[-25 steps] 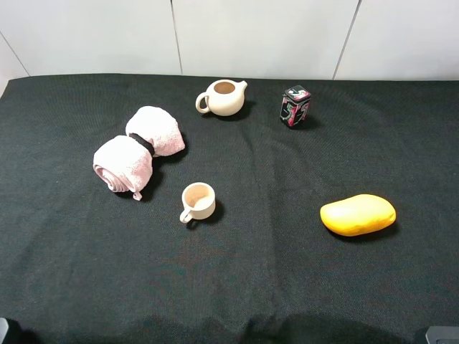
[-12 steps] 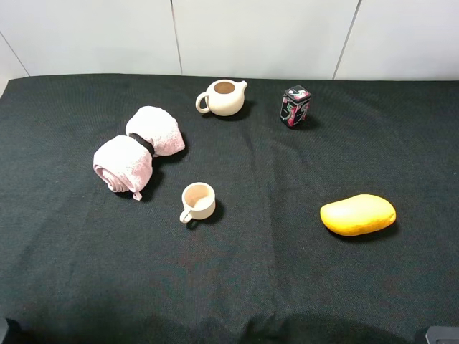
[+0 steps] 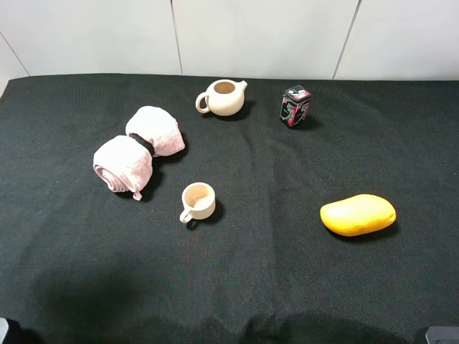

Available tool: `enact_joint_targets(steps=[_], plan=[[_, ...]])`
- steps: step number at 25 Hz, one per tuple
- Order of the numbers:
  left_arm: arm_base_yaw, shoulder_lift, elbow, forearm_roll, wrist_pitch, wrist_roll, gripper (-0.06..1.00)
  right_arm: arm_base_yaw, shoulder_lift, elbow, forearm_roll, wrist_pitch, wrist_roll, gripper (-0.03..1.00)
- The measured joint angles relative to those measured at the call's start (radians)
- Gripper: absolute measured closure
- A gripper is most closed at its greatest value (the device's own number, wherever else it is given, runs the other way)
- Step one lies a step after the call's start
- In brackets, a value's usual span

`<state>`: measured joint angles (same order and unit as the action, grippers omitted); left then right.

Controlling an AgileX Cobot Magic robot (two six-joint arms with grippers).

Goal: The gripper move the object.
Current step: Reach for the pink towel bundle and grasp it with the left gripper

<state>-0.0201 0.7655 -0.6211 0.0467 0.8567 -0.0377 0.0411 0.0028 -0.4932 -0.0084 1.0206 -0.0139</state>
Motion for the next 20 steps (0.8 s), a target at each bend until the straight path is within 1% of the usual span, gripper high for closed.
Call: enact_joint_targets(steps=[10, 20], plan=[[0.000, 0.277, -0.149, -0.007, -0.020, 0.002, 0.15, 0.000, 0.000, 0.000, 0.000, 0.000, 0.000, 0.27], [0.000, 0.501, -0.302, -0.040, -0.024, 0.049, 0.15, 0.000, 0.000, 0.000, 0.000, 0.000, 0.000, 0.27]])
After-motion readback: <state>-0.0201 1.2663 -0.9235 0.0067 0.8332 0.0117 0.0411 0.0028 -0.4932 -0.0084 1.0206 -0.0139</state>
